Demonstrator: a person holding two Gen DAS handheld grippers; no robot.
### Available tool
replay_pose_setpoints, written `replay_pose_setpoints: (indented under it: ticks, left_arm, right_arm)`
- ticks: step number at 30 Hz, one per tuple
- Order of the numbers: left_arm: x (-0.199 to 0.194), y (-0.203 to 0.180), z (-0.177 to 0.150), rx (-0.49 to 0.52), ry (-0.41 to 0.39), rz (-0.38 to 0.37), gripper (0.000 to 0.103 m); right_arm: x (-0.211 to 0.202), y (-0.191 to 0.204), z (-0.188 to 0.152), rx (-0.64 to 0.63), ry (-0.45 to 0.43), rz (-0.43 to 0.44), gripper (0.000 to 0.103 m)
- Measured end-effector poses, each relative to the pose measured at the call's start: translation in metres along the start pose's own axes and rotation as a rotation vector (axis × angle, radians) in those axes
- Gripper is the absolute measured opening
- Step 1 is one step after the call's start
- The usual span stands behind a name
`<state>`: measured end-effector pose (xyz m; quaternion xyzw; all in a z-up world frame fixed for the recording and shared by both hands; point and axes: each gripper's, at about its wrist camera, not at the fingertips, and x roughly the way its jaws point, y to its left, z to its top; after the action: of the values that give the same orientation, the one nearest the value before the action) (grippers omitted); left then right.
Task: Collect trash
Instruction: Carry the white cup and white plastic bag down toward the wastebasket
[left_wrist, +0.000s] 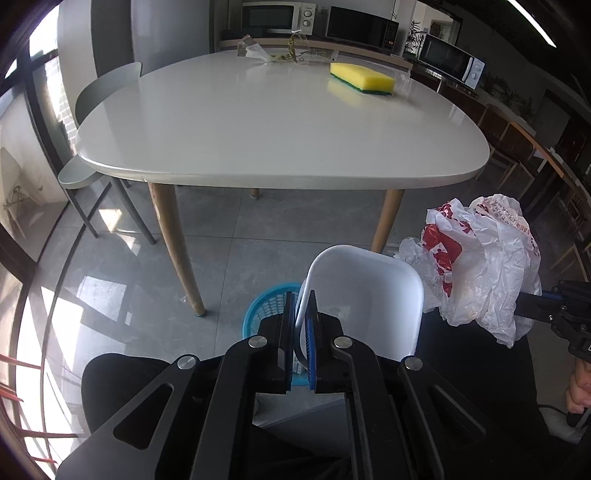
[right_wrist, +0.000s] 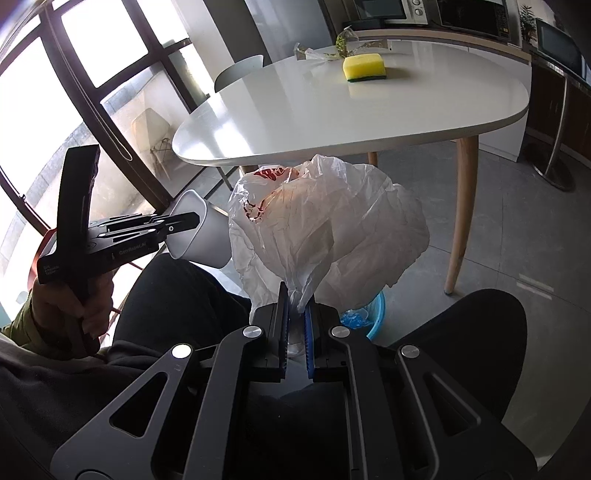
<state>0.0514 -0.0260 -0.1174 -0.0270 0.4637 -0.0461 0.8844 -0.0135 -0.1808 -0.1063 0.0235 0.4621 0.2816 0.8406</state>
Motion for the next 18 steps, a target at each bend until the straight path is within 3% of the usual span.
replay_pose_setpoints:
  ticks: [9,18]
  left_arm:
    - [0.042,0.012,-0.019,-0.024,0.089,0.026,0.005]
    - [0.076,0.025,-0.03,-0.032,0.153,0.043,0.005]
  right_arm:
    - [0.072,-0.013,-0.007,0.042,0.115,-0.067,0.007]
    - [0.121,-0.018,-0.007,0.085,0.196,-0.048,0.007]
